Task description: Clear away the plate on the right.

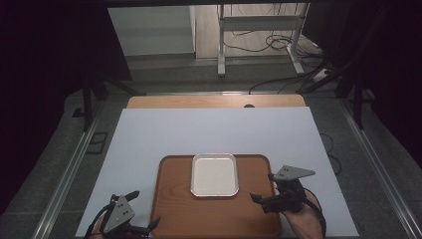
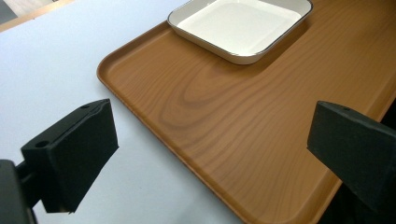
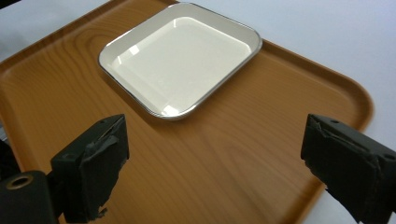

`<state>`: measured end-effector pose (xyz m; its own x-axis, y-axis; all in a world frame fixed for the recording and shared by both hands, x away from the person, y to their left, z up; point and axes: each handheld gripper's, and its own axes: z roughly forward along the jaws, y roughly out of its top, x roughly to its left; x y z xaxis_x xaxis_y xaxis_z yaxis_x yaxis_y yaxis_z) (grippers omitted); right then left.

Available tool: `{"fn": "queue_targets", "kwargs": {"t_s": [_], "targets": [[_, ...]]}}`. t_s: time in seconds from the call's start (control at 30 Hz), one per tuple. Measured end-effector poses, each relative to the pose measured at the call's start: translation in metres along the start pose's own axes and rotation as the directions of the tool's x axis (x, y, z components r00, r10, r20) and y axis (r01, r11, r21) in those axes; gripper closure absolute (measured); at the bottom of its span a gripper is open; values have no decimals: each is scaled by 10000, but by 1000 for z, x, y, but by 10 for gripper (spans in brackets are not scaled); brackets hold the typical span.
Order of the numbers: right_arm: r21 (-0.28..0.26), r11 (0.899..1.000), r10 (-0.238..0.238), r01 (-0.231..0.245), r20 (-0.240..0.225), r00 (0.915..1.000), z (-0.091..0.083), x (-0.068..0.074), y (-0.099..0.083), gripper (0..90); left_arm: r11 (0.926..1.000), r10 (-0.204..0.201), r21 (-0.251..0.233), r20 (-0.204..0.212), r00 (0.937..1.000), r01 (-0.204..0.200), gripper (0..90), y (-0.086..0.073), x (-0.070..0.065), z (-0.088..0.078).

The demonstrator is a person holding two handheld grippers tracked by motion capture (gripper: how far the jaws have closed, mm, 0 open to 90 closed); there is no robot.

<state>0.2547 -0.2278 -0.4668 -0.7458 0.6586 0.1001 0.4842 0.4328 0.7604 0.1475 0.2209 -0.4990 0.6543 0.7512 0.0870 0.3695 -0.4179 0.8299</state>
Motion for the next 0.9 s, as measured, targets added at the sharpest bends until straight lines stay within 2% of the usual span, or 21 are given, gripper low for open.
{"fn": "queue_targets", "kwargs": {"t_s": [0.47, 0.83, 0.9], "targets": [[-404, 9992, 102, -76, 645, 9979, -22, -14, -11, 29, 10000, -38, -17, -25, 10000, 38, 14, 0, 0, -1], [-685, 9977, 50, 20, 1024, 9947, -38, -16, -18, 14, 9999, -138, -22, 3, 9999, 138, 14, -1, 1, -1], [-740, 9972, 33, 48, 1088, 9941, -40, -16, -19, 13, 9999, -150, -83, 112, 9998, 151, 15, -1, 1, -1]]}}
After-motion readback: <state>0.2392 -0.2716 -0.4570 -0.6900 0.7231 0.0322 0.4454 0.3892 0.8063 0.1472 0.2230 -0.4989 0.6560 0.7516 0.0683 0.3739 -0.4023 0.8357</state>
